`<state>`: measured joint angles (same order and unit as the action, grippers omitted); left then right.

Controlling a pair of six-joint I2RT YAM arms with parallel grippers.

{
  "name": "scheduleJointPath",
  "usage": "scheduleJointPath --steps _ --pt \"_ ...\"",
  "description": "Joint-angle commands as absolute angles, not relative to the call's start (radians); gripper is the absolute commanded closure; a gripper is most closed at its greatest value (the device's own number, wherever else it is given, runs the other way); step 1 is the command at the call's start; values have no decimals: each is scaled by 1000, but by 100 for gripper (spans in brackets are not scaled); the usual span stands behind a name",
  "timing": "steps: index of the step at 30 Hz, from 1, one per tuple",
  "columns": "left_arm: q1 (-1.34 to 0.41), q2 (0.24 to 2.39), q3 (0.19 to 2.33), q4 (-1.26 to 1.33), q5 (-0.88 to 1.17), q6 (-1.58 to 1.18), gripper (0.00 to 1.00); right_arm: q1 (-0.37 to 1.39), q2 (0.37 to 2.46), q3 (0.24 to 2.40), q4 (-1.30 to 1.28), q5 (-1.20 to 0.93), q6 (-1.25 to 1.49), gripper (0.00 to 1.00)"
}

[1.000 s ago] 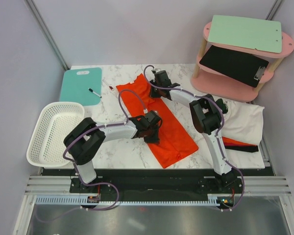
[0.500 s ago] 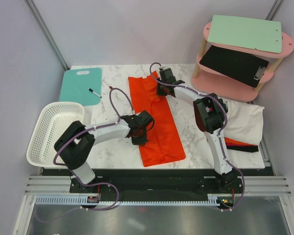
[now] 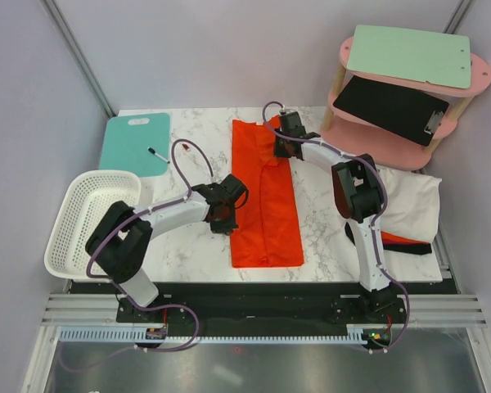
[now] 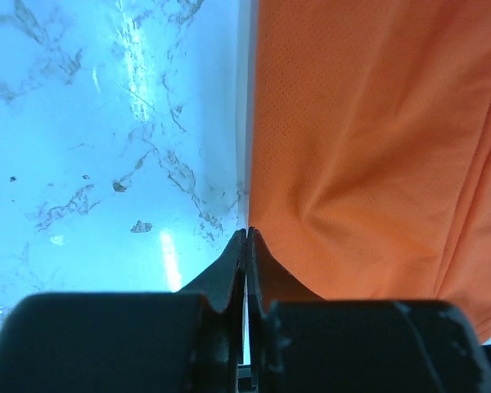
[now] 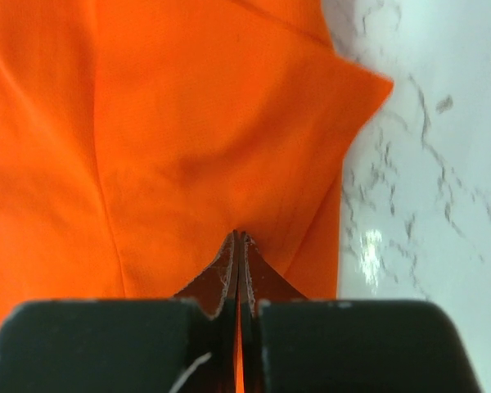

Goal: Fold and stack the t-shirts
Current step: Fold the tshirt

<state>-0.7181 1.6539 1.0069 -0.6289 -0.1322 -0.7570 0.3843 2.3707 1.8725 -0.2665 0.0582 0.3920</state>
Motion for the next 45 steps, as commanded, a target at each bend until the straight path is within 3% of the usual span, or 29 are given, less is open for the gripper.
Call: scheduleJointPath --steps 1,3,4,5,7,11,15,19,22,38,45 --pt "-724 1521 1023 -621 -201 -701 92 387 2180 1752 -158 15 370 100" --pt "-719 1471 997 -629 -228 -713 75 388 2070 1701 -152 14 370 100" --pt "-719 1451 986 -629 -229 -718 35 387 2030 1633 -150 15 373 99" --pt "-719 1410 974 -629 -229 -722 19 388 1946 1590 -152 14 377 95" --pt "-719 1373 934 -626 -222 -730 14 388 1854 1444 -155 14 390 92" --pt "-719 1275 832 -585 -180 -764 0 387 1603 1182 -143 -52 432 73" --pt "-719 1215 726 -484 -71 -790 0 387 1458 973 -153 -127 440 59" --pt "-719 1177 631 -387 26 -830 0 387 1317 821 -247 -155 462 30" --pt "-721 1175 580 -329 66 -853 3 388 1244 736 -288 -219 500 21" --pt "-767 1270 540 -270 152 -861 16 388 1128 445 -364 -489 656 20" --pt "-805 1322 538 -239 163 -876 28 388 1117 400 -313 -514 703 24"
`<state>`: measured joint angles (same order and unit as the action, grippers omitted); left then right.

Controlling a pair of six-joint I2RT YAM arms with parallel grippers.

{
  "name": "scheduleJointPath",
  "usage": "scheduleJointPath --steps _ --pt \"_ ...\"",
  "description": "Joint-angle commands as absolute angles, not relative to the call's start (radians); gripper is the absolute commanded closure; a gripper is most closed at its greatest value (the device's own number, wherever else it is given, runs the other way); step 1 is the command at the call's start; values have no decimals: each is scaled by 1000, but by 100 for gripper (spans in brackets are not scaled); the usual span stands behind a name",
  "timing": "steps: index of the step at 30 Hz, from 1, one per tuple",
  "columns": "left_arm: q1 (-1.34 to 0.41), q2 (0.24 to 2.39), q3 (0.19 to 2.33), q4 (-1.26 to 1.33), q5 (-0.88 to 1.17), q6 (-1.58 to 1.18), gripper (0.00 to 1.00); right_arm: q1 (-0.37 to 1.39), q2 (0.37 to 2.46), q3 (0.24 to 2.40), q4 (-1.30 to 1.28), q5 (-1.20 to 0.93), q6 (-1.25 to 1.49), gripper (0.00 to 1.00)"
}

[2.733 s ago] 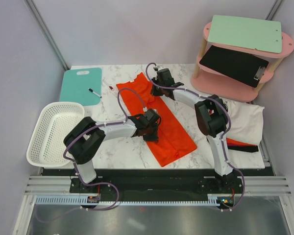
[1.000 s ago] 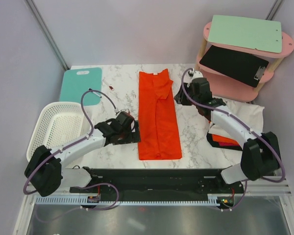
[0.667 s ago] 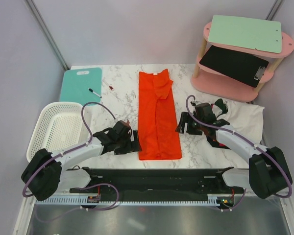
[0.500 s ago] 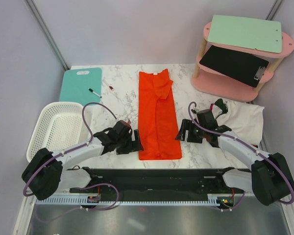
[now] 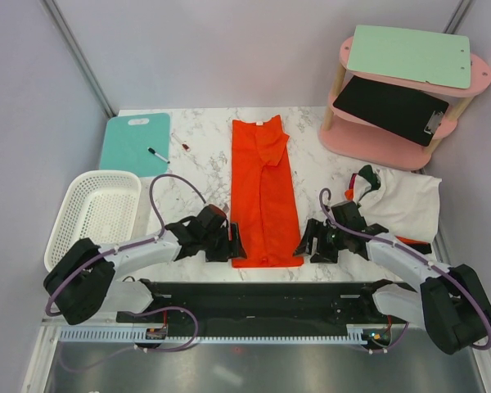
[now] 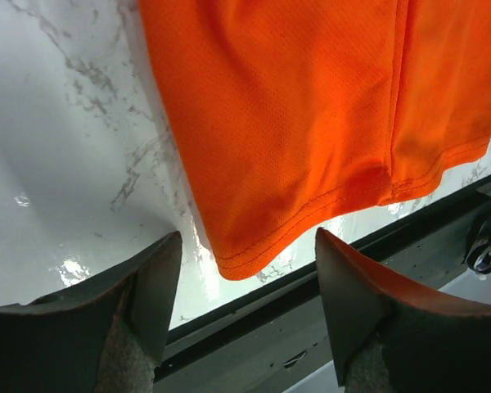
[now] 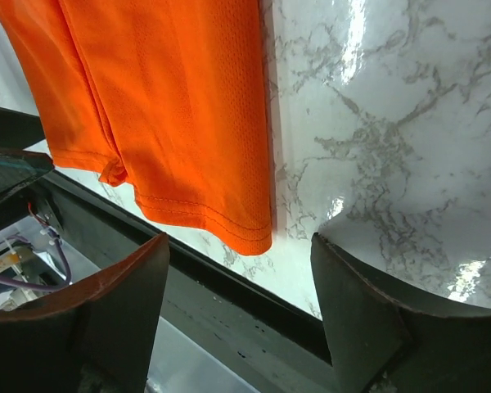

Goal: Fold and stack the t-shirts
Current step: Fold the tshirt

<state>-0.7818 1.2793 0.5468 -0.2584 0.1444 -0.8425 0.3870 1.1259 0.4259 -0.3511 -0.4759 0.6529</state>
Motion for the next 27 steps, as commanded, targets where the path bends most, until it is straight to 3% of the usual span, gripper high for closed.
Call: scheduleJointPath --steps 1,5,7,8,9,11,12,15,27 --pt "-810 1328 538 -235 160 -877 29 388 1117 397 -305 -508 707 25" --pt "-825 1359 545 -227 155 -885 43 387 1120 374 -260 -491 729 33" --pt "-828 1370 546 -224 153 -891 48 388 1117 359 -226 -492 749 47" --pt "-830 1371 546 -221 152 -891 59 390 1114 338 -189 -483 753 54" --pt "-830 1374 546 -222 153 -891 65 390 1103 324 -164 -479 767 69" --pt "-834 1370 545 -221 152 -893 85 390 1103 305 -122 -477 762 88" --pt "-836 1367 543 -222 150 -893 88 391 1106 302 -117 -483 759 98" --pt "-836 1348 540 -232 146 -891 98 391 1092 290 -95 -497 756 100" --pt "-836 1333 715 -330 69 -838 98 391 980 426 -133 -407 655 100"
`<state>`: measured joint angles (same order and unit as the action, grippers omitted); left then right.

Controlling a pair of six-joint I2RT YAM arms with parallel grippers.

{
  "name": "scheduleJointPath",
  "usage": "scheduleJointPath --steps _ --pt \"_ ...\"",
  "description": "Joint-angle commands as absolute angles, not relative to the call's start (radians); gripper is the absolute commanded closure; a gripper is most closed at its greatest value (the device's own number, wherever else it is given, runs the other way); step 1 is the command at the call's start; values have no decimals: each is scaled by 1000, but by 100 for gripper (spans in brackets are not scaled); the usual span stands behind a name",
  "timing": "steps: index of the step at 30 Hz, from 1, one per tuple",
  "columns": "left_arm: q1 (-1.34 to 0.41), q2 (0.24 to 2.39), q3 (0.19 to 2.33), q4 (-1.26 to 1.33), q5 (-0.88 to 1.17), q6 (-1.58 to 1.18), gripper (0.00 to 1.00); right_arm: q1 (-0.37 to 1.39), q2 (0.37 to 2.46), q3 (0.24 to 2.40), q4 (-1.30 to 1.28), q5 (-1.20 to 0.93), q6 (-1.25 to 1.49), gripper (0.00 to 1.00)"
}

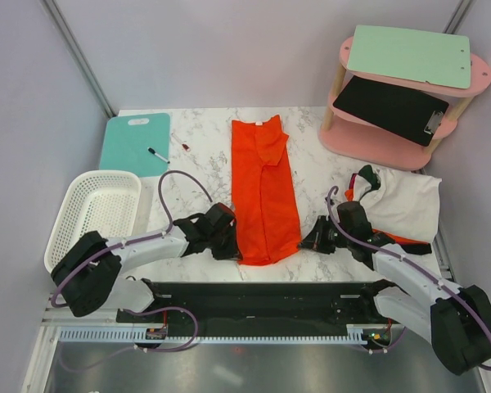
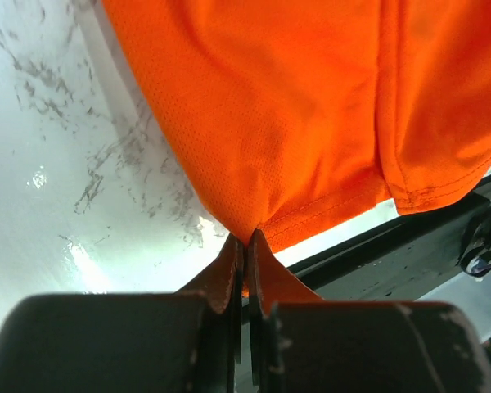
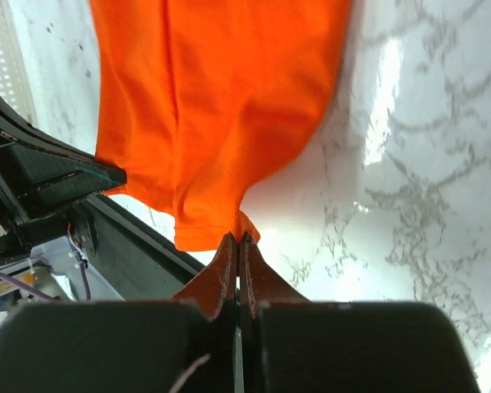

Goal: Fold and stack the t-shirts
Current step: Fold the tshirt

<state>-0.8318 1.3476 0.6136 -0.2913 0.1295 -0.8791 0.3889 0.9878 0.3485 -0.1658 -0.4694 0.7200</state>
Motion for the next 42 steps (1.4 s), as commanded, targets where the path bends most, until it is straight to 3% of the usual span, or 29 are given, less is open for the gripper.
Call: scheduleJointPath --steps 1,9,19,31,40,41,42 --pt "-836 1336 730 -336 48 -833 98 390 985 436 -127 -396 646 100" --pt "-804 1405 937 -440 -57 -759 98 391 1146 570 -11 -292 588 100" --pt "-640 1473 1084 -459 -48 -673 98 390 1366 820 61 -186 515 100" --pt "-519 1773 1328 -476 51 -583 98 382 1690 1029 149 -118 545 100" --pt "-451 1937 1506 -506 75 -555 98 370 1818 1182 127 -14 555 99" --pt "-434 1951 1520 -506 99 -548 91 371 1828 1199 120 -6 555 98" --pt "-428 1962 1535 -509 116 -537 56 371 1848 1233 101 24 555 96"
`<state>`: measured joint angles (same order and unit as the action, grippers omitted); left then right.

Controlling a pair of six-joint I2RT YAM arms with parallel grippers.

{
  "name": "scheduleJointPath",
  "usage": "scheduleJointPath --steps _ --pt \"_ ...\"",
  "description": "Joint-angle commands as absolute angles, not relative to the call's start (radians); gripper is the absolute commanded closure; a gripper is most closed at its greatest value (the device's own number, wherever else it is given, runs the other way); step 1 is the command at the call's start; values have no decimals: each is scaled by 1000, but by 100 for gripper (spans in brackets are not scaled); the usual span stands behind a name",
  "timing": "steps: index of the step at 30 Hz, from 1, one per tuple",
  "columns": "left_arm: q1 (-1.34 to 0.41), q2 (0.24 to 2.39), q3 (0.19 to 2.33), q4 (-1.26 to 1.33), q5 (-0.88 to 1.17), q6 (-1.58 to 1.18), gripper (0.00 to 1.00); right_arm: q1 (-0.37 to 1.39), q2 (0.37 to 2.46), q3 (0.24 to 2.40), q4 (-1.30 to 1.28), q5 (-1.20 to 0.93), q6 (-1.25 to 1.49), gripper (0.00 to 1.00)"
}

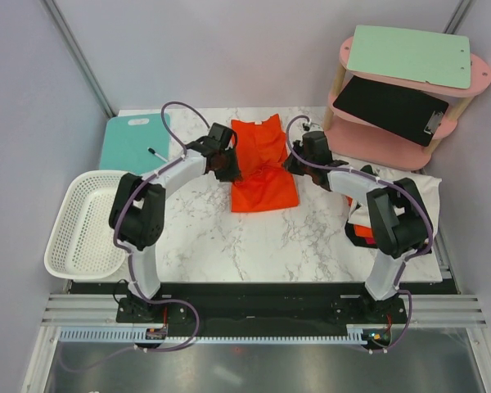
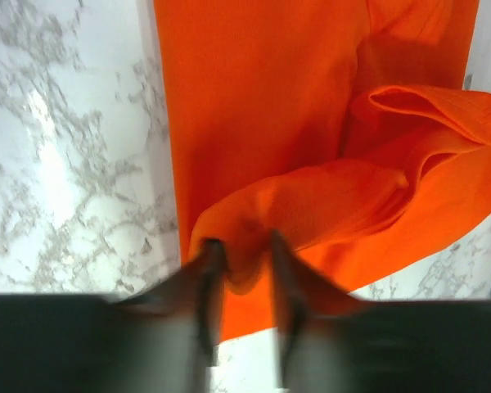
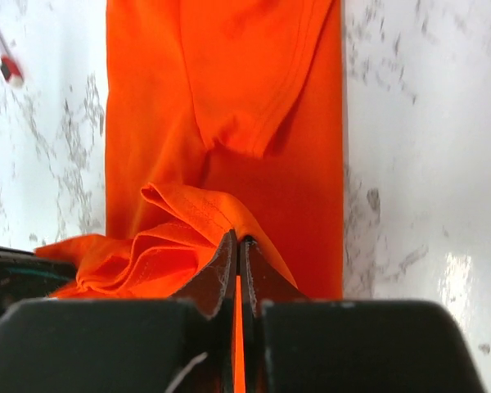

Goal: Fold and stack the t-shirts
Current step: Fold the tshirt

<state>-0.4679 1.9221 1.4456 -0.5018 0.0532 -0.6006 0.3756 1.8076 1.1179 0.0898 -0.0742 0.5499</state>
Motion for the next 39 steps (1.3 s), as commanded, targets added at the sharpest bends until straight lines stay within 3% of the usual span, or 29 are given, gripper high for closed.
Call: scheduleJointPath --steps 1,2,3,5,6,7,14,19,28,31,34,35,37,39 --pt "-422 1971 1558 -509 124 -514 31 370 1855 1244 98 44 543 89" --pt "-417 1973 1563 -528 91 -515 11 371 1856 1249 101 55 534 83" --pt "-417 1964 1560 -528 72 -512 1 370 1839 1232 124 67 529 60" --pt "-417 1915 1516 -526 23 -512 0 370 1801 1188 162 109 523 35" --pt "-419 1892 1497 -526 14 -512 0 368 1748 1133 199 120 520 11" --pt "-417 1872 1447 -522 9 -517 0 370 1721 1108 202 139 520 2" --pt "-422 1689 1168 -393 80 -566 0 371 1588 947 121 105 540 2" --pt "-428 1602 1020 -307 113 -600 6 368 1574 836 87 32 592 2" --pt "-431 1655 937 -169 170 -669 12 370 1644 761 110 -51 684 9" --pt "-434 1687 927 -117 208 -681 24 368 1654 742 143 -78 704 11" --pt "-437 1726 934 -101 227 -687 31 370 1680 745 153 -124 715 25" --pt "-437 1739 939 -97 229 -689 39 370 1686 747 149 -138 730 31" --pt "-442 1750 945 -91 233 -693 41 370 1689 746 144 -179 747 33" --pt "-442 1764 948 -84 236 -692 56 374 1684 736 158 -192 764 39"
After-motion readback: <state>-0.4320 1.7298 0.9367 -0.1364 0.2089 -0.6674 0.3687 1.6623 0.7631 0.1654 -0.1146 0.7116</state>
